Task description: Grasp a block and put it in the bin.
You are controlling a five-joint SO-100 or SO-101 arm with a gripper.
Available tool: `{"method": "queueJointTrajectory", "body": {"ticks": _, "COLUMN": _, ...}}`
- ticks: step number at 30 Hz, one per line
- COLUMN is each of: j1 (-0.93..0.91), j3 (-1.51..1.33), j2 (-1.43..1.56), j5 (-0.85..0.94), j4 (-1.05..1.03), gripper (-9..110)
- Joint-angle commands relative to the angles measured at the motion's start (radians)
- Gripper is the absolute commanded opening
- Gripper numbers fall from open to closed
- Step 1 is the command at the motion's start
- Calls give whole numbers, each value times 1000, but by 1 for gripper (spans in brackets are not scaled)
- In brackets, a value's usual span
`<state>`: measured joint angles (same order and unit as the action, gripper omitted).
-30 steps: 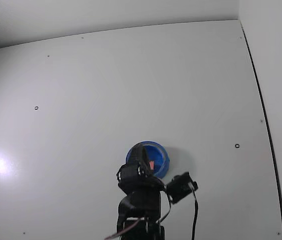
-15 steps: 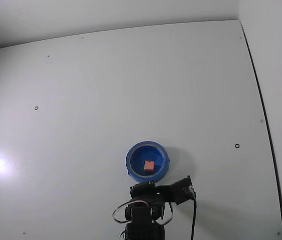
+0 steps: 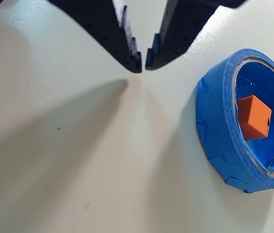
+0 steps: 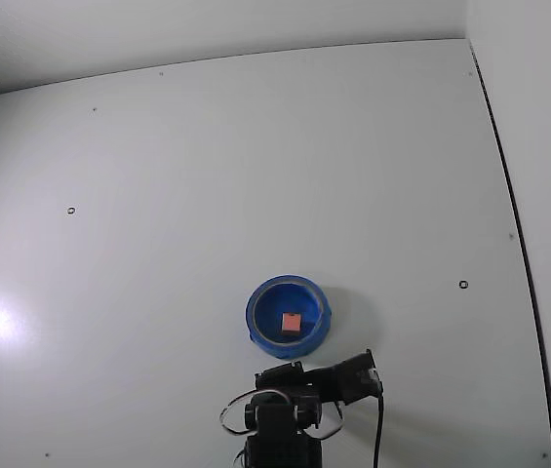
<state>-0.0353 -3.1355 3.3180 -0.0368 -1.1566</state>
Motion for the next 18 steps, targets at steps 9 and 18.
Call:
{"method": "queueJointTrajectory", "body": {"ticks": 9, "j1": 9, "j3": 63, "j2": 3, "j5": 12, "j4": -3, "gripper": 0}}
{"method": "queueJointTrajectory", "body": {"ticks": 18, "j1": 133, "j3": 63, "j2": 3, "j5": 9, "j4": -3, "gripper": 0}}
